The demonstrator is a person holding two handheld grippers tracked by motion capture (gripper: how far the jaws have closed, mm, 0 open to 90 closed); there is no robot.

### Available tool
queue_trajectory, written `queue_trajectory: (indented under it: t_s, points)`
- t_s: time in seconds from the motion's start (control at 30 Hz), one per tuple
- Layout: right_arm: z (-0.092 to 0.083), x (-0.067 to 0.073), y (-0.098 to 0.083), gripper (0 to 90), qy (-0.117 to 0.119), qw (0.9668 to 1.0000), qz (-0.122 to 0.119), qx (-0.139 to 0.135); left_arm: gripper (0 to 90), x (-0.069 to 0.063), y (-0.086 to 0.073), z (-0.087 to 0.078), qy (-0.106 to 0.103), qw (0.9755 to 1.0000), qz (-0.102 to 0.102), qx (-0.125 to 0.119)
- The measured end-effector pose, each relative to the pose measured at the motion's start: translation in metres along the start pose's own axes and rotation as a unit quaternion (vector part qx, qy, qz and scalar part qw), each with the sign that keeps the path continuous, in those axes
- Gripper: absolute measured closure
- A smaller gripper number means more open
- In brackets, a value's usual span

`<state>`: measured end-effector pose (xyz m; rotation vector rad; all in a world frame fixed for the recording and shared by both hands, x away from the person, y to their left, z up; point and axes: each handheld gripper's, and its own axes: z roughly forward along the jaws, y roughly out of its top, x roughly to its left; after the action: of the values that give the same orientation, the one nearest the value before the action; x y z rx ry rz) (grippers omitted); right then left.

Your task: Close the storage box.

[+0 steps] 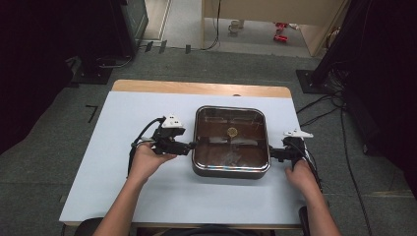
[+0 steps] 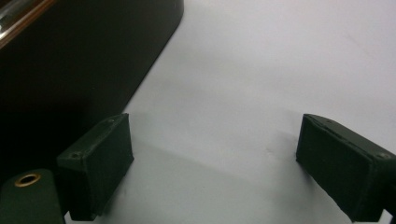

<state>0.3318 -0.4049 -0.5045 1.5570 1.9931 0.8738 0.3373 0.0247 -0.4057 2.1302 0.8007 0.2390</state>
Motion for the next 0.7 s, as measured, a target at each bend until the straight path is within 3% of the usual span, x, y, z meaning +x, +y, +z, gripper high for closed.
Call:
queue_trajectory:
  t_s: [0.23,0.53,0.7]
  points:
    - [0.0,0.0,0.0,10.2,0.0,1.0,0.0,0.0,30.9,0.006,-0.02,-0.009,0.027,0.9993,-0.023,-0.006]
    - [0.0,0.0,0.0,10.1,0.0,1.0,0.0,0.0,29.0,0.01,-0.049,-0.015,0.038,0.9986,-0.035,0.003]
    - [0.0,0.0,0.0,10.1,0.0,1.0,0.001,0.0,22.4,0.009,-0.071,-0.016,0.061,0.9973,-0.03,-0.027]
